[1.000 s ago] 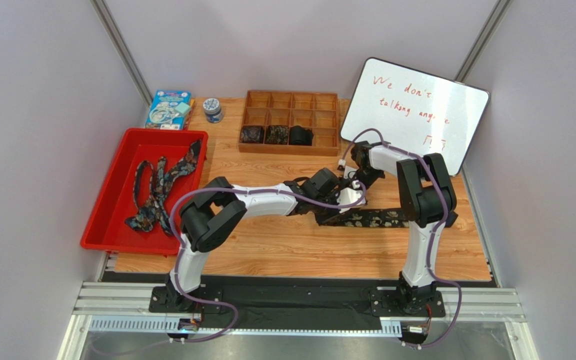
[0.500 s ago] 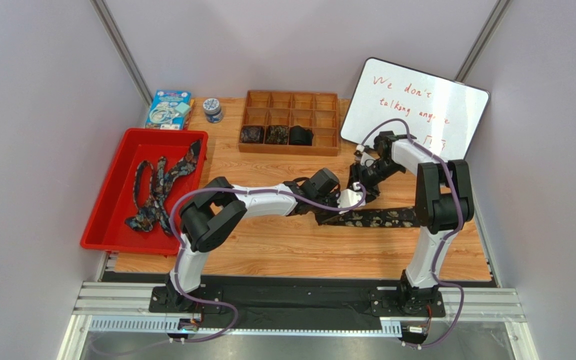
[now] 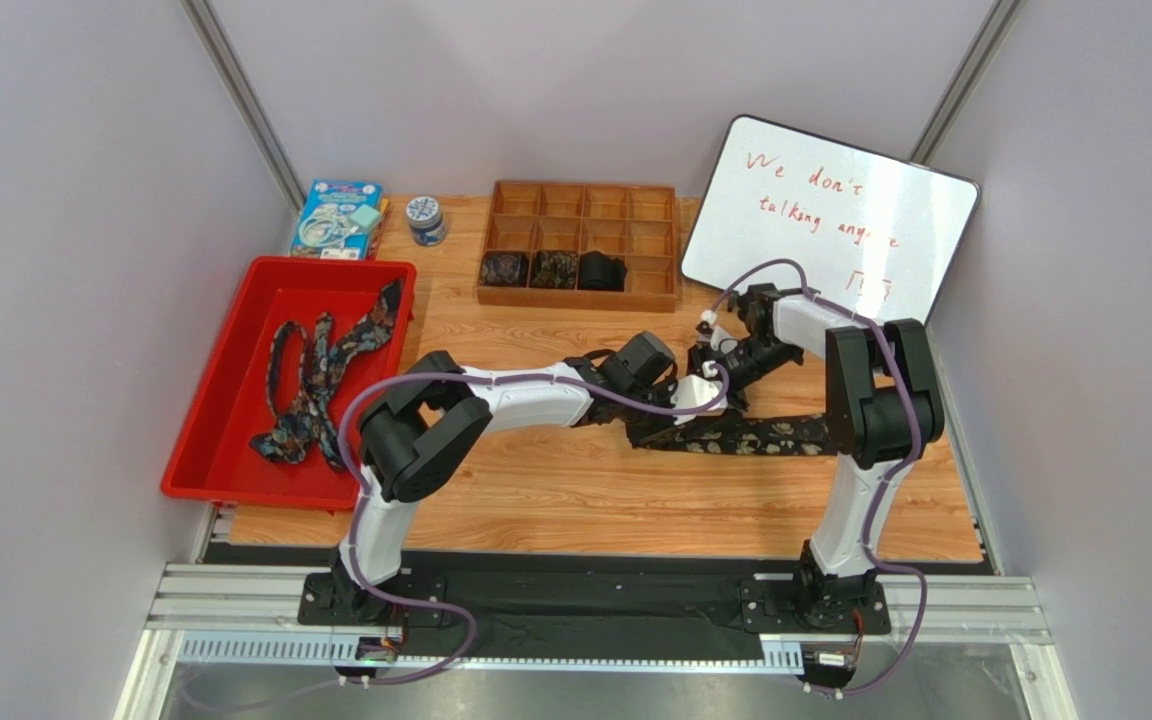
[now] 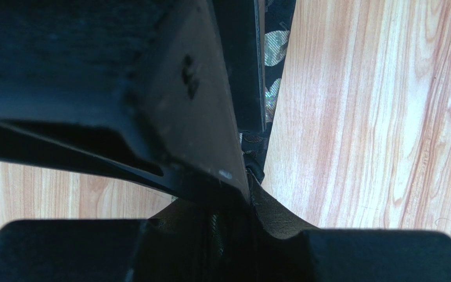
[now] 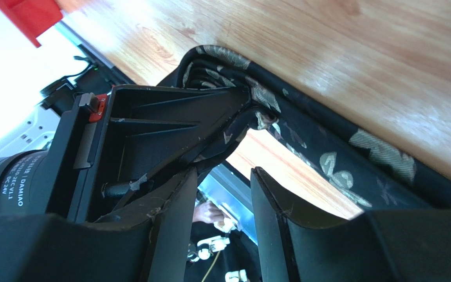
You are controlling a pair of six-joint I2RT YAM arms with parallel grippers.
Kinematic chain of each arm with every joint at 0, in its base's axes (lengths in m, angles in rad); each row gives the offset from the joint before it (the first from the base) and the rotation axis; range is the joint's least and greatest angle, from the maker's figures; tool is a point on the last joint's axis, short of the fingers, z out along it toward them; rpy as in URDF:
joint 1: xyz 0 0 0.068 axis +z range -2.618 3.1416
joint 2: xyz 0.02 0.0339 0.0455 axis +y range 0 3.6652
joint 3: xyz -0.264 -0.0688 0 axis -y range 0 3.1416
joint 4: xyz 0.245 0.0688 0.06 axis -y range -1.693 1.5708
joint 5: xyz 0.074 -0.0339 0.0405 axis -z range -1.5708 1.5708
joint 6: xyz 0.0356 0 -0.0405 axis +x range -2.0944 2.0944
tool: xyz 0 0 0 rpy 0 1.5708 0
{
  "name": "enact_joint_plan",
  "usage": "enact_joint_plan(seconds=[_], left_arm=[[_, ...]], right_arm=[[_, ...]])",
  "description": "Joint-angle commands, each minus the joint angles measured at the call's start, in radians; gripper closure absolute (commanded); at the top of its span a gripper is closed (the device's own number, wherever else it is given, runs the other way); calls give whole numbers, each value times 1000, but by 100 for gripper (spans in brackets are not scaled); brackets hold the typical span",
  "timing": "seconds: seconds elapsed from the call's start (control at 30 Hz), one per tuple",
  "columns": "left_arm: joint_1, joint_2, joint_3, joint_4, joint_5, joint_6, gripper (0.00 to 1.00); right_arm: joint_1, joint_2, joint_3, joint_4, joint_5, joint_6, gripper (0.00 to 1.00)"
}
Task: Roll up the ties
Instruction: Roll the tie at the center of the board.
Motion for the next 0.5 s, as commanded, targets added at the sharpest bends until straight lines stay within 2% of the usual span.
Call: enact_joint_plan(seconds=[0.0, 0.23, 0.47], left_arm=[[5, 69, -7, -114, -13, 18, 87], [5, 69, -10, -121, -11, 17, 87], [6, 70, -13, -123, -8, 9, 87]], right_arm=[[11, -39, -37, 107, -96, 22, 53], [11, -65, -59, 225, -142, 91, 50], [-8, -85, -91, 273, -204, 100, 52]])
